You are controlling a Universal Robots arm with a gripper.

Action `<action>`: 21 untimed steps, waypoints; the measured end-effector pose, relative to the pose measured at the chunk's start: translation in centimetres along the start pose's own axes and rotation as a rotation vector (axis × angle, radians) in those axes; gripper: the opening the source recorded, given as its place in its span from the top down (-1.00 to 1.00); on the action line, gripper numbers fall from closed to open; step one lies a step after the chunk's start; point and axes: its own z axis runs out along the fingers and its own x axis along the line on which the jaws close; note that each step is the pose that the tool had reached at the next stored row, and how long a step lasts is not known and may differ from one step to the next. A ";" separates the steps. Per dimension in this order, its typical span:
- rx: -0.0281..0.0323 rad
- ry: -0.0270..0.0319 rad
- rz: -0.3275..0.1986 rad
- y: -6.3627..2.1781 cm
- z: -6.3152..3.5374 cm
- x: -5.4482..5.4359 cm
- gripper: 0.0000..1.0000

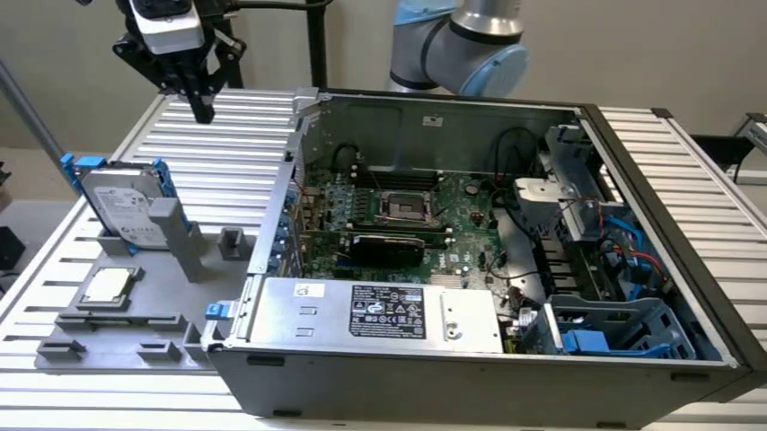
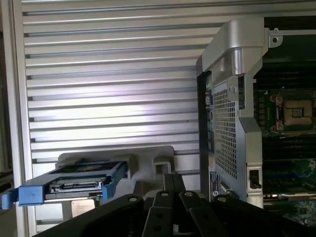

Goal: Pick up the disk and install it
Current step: 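Reach for the disk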

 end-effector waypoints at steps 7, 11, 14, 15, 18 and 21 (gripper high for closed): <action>0.0001 0.0003 0.000 -0.11 0.25 3.2 0.79; 0.0000 0.0006 0.000 -0.15 0.42 5.0 0.79; 0.0002 0.0019 0.000 -0.18 0.51 6.4 0.79; 0.0002 0.0024 0.000 -0.20 0.54 6.8 0.79; 0.0004 0.0050 0.000 -0.23 0.62 8.2 0.79; 0.0006 0.0086 0.000 -0.28 0.69 9.6 0.79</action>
